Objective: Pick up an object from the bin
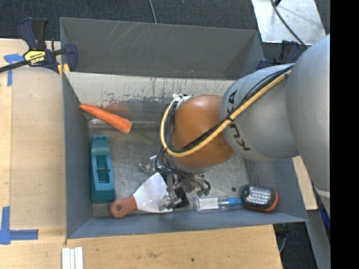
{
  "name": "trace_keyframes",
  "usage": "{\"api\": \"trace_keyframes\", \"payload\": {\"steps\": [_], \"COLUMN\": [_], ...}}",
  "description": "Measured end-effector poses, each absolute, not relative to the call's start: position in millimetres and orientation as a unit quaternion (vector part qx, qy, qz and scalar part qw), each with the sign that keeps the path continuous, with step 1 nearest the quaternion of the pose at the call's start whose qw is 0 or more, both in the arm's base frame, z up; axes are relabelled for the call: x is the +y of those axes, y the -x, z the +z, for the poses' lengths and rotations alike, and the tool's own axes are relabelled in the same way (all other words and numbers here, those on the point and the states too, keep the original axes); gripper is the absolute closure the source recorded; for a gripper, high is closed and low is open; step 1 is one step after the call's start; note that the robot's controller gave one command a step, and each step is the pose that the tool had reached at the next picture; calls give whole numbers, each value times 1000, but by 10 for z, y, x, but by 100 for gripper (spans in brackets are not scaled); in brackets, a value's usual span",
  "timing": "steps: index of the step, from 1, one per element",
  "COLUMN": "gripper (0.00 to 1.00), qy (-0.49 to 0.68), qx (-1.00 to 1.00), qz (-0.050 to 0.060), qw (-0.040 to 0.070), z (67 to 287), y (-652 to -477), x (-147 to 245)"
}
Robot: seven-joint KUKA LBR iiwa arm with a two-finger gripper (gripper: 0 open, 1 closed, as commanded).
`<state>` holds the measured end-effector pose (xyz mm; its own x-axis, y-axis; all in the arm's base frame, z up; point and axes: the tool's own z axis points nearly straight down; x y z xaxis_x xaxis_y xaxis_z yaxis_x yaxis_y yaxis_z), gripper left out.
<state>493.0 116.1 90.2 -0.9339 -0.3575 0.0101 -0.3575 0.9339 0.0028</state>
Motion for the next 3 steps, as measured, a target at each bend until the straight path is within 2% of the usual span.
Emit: {"api": "trace_keyframes", "payload": {"steps": [1,2,3], "gripper": [0,0,100], "qy": [-225,-282,-347], "qx": [-974,-959,-938], "qz": [0,-1,0], "qw": [-2,-2,2], "z": [994,768,748], "y": [-4970,-5019,-5053], "x": [1359,1341,1381]}}
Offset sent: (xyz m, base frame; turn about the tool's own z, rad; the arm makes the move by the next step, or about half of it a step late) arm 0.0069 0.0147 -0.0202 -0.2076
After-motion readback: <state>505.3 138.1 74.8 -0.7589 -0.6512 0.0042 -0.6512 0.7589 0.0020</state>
